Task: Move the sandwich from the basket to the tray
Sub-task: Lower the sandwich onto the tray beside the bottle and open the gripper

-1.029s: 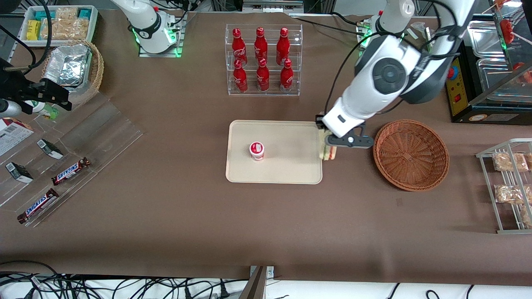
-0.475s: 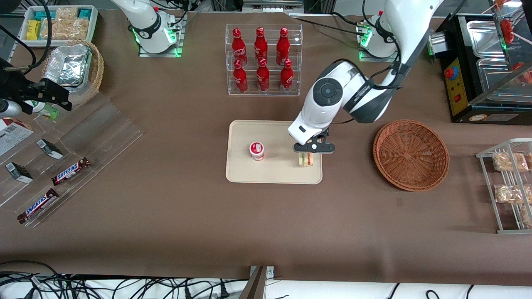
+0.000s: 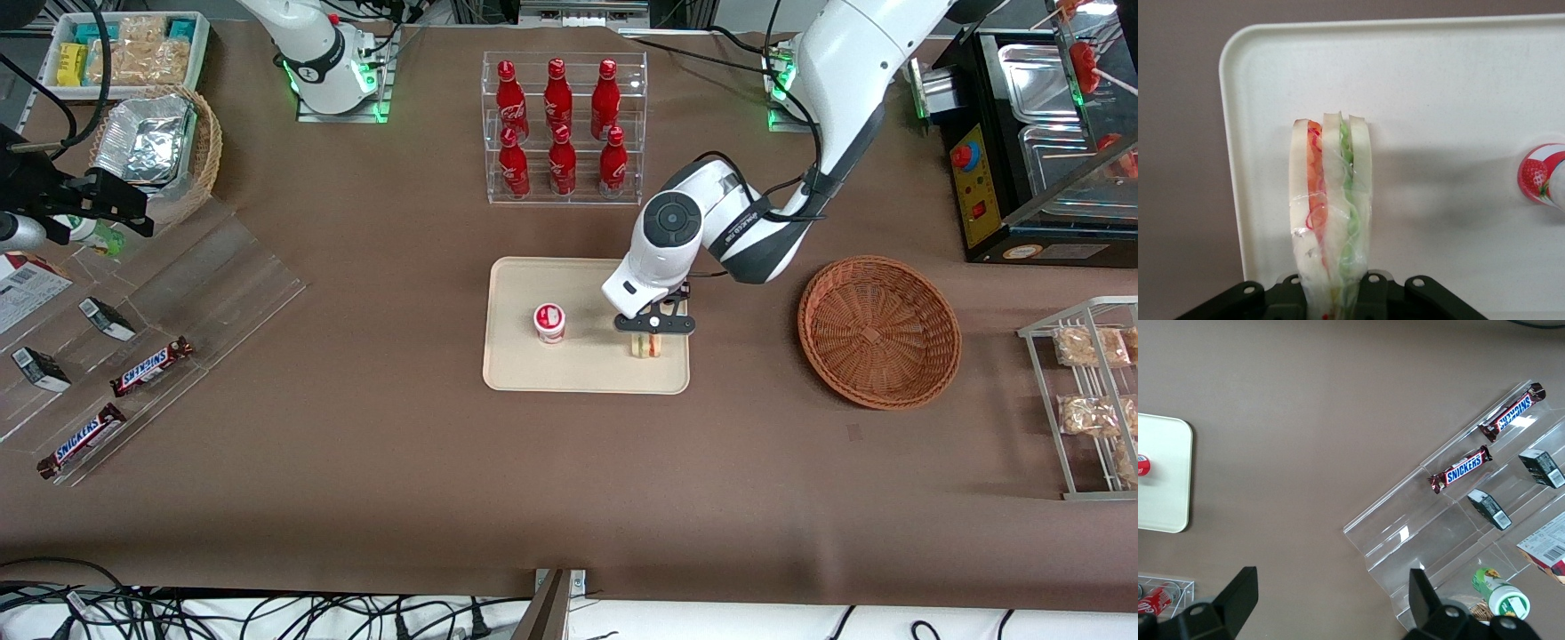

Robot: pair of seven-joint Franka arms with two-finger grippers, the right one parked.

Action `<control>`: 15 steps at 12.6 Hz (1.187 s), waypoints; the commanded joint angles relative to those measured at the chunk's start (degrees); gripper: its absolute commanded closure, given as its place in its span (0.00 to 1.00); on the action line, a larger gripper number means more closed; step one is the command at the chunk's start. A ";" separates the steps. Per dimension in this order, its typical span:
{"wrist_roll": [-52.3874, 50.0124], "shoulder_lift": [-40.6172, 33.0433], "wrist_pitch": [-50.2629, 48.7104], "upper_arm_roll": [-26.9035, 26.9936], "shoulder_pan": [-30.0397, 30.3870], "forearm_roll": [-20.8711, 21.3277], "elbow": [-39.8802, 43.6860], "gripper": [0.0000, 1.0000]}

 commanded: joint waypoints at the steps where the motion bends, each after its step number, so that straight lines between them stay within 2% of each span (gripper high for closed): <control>1: -1.20 0.91 0.33 0.04 -0.77 3.58 0.47 1.00; 3: -1.20 1.52 0.33 0.04 -0.77 4.21 0.47 1.00; 4: -1.28 1.52 0.24 0.04 -0.77 4.21 0.55 0.72; 5: -1.28 1.52 0.24 0.04 -0.77 4.21 0.47 0.30; 6: -1.20 1.52 0.24 0.04 -0.77 4.21 0.55 0.00; 13: -3.65 -4.44 -0.64 0.13 1.59 3.33 1.87 0.00; 15: -4.27 -7.08 -4.30 0.04 3.43 3.24 3.27 0.00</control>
